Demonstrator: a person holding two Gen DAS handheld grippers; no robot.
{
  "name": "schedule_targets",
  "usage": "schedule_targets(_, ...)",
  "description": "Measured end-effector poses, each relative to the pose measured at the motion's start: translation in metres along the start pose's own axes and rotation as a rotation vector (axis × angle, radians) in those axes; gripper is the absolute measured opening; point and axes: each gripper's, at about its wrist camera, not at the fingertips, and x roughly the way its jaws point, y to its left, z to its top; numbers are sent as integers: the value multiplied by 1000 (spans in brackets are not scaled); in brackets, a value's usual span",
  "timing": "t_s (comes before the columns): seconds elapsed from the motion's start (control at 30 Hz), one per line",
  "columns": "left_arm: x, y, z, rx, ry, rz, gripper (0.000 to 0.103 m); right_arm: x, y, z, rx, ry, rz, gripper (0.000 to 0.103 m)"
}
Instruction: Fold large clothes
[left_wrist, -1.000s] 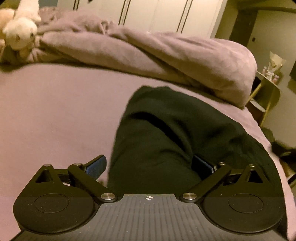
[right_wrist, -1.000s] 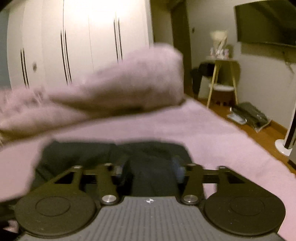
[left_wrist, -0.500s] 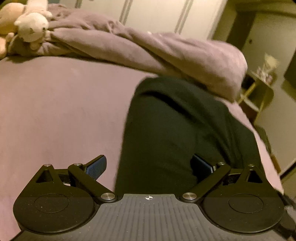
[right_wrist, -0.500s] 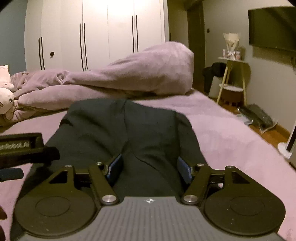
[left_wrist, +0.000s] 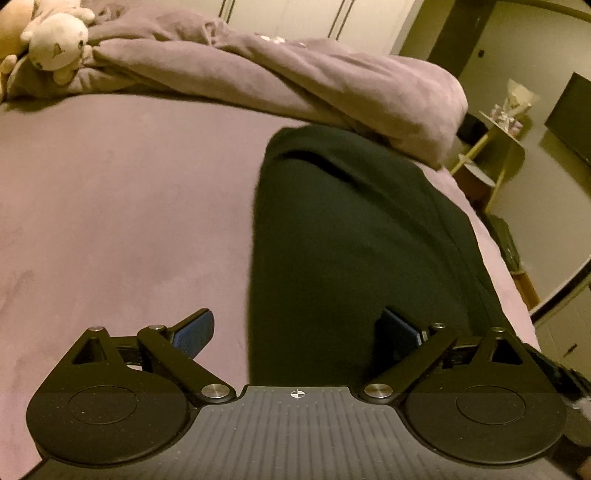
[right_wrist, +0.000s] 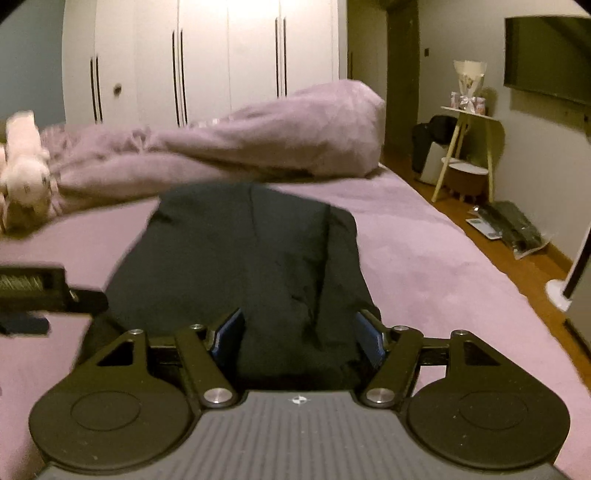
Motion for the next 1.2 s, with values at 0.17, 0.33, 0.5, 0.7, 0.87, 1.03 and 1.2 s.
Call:
schedule_targets(0.17, 5, -6, -1, 65, 15, 21, 101, 16, 3, -4, -30, 55, -13, 72)
schedule_targets(0.33, 7, -6, -5, 79, 19, 25, 102, 20, -3, -2, -17, 75, 9, 75)
schedule_targets(0.5, 8, 14, 3, 7, 72, -56, 102, 25, -14, 7, 12, 118, 51, 80)
schedule_targets(0.7, 9, 64, 21, -152, 124, -209, 94, 20, -76, 20, 283, 169, 298, 82)
schedule_targets(0.87, 32, 88, 42, -219, 119, -305, 95, 51, -135, 21, 596, 247, 442, 82)
schedule_targets(1.03, 85, 92, 52, -255, 212, -367, 94, 111, -159, 18, 727, 339, 489, 82)
schedule_targets(1.2, 117, 102, 52, -357, 240, -484, 96, 173, -167, 10, 846, 453, 593, 82)
